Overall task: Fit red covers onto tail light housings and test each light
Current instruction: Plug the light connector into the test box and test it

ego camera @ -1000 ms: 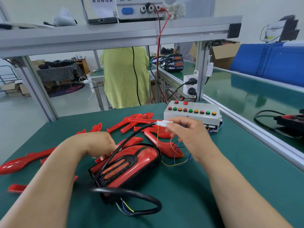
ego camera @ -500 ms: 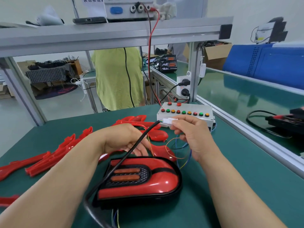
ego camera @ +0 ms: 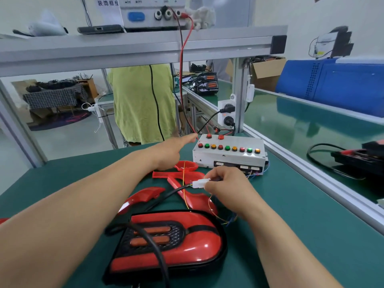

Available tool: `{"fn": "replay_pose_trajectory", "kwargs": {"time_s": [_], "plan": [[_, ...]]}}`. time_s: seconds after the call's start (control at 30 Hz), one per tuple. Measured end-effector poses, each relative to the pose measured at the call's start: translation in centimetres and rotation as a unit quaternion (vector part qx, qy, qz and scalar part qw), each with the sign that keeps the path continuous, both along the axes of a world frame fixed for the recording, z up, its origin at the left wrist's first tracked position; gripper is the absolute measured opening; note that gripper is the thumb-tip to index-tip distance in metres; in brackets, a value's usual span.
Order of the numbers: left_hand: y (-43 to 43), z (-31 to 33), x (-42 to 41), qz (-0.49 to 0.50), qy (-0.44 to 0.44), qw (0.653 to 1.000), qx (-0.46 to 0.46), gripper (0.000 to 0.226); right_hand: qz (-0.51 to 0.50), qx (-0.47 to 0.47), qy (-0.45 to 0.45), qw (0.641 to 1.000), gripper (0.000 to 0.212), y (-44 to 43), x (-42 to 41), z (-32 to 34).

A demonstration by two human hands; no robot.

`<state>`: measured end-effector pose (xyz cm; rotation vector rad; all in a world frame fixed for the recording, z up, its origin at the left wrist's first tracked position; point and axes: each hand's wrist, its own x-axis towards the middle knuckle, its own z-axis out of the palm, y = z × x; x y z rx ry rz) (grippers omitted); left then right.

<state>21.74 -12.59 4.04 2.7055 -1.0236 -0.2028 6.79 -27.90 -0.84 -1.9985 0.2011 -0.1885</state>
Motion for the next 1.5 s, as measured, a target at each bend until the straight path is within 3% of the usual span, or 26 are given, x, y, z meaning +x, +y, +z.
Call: {"fn": "replay_pose_trajectory", "kwargs": {"time_s": [0.37,0.5,0.6,0.97,1.2,1.5], "plan": [[-1.1,-0.2,1.9,-0.031,-0.009,0.999,0.031,0.098,0.009,0.024,0.002,1.0,0.006,0.2,0.2,0.0],[-1.1,-0.1,2.1,-0.035,-0.017,0.999,0.028,0.098,0.101,0.047,-0.017,0.994,0.015,0.9,-0.2,0.2],[-1.1,0.6,2.2,-0.032,-0.024,0.999,0.034,0.099,0.172,0.014,-0.001,0.985,0.015,1.6,-0.6,0.1],[-1.0,0.1,1.8,-0.05,-0.041,0.997,0.046,0.099,0.082,-0.013,-0.001,0.997,0.01,1.2,-0.3,0.1],[-1.1,-1.3,1.8,-0.046,-0.082,0.995,0.038,0.096,0.073,-0.019,0.0,0.997,0.007,1.1,0.0,-0.2],[-1.4,-0.8,1.9,-0.041,-0.064,0.997,0.033,0.094,0.066,-0.024,0.0,0.998,0.006,1.1,0.2,-0.5]]}}
